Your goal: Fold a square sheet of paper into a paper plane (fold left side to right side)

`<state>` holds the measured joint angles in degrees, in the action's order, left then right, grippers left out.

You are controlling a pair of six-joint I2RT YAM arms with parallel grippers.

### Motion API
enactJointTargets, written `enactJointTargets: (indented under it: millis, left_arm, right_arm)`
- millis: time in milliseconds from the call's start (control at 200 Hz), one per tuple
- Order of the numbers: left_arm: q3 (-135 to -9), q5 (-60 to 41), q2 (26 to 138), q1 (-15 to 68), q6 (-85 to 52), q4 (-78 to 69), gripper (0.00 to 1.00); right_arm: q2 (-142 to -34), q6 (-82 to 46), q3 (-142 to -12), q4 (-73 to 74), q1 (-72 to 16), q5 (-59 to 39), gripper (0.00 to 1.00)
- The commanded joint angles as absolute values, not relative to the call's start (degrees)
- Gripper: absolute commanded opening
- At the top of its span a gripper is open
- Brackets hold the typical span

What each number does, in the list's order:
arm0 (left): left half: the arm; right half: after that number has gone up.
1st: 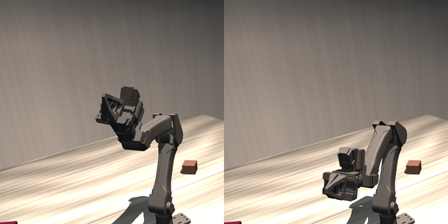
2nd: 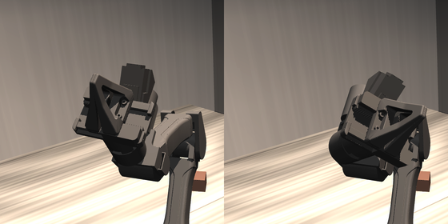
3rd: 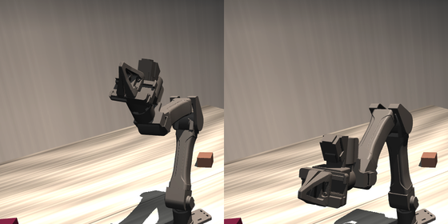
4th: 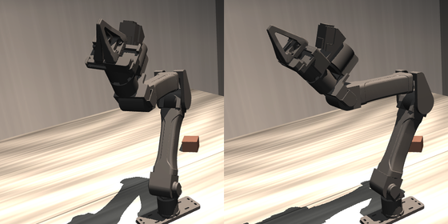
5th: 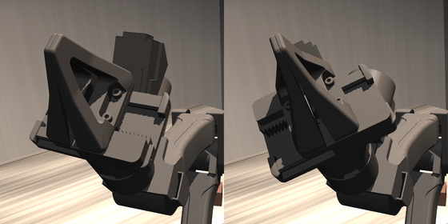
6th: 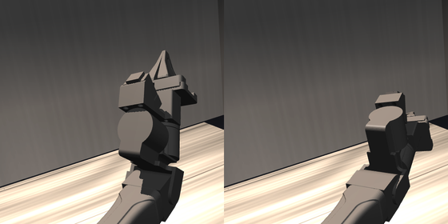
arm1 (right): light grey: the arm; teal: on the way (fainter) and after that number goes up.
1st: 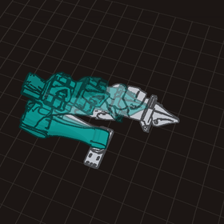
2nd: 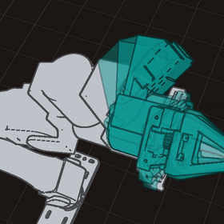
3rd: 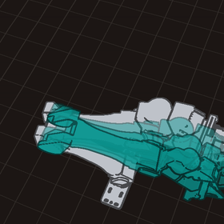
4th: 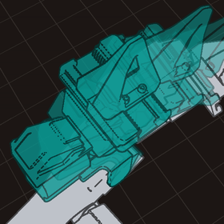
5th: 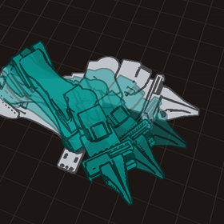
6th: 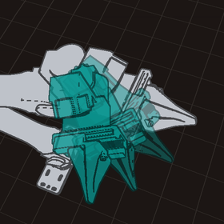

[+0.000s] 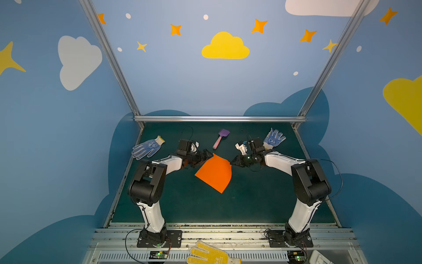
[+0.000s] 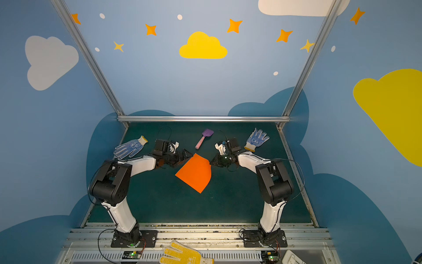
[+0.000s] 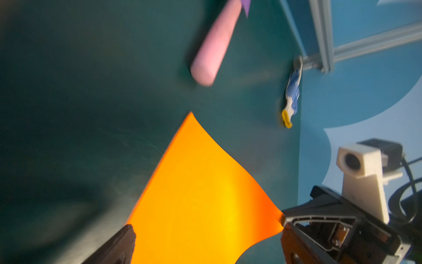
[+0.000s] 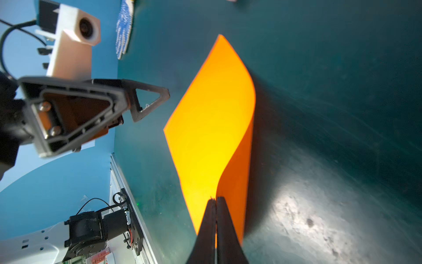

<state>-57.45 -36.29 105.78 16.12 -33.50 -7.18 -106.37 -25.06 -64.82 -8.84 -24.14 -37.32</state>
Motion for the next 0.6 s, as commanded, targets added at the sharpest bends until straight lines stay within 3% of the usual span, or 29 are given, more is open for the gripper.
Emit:
enactJointTargets:
  millis: [0,471,596]
  left_arm:
    - [-56.56,-34.74,107.60,17.43,-34.53,-9.20,1.00]
    - [-55.56,-31.36,111.87,18.78,-34.19,-8.04,1.00]
    - [-55.02,-31.33,112.00,18.90,-34.35,-8.26,1.00]
  right_arm:
    - [-107.46,-25.75,-63.81,-6.26,-23.34,-37.29,0.00]
    - [-111.62,-29.76,-59.53,1.23,-22.63,-39.30,0.00]
    - [-112.23,-31.08,-58.33,3.41,-22.61,-39.63,0.23]
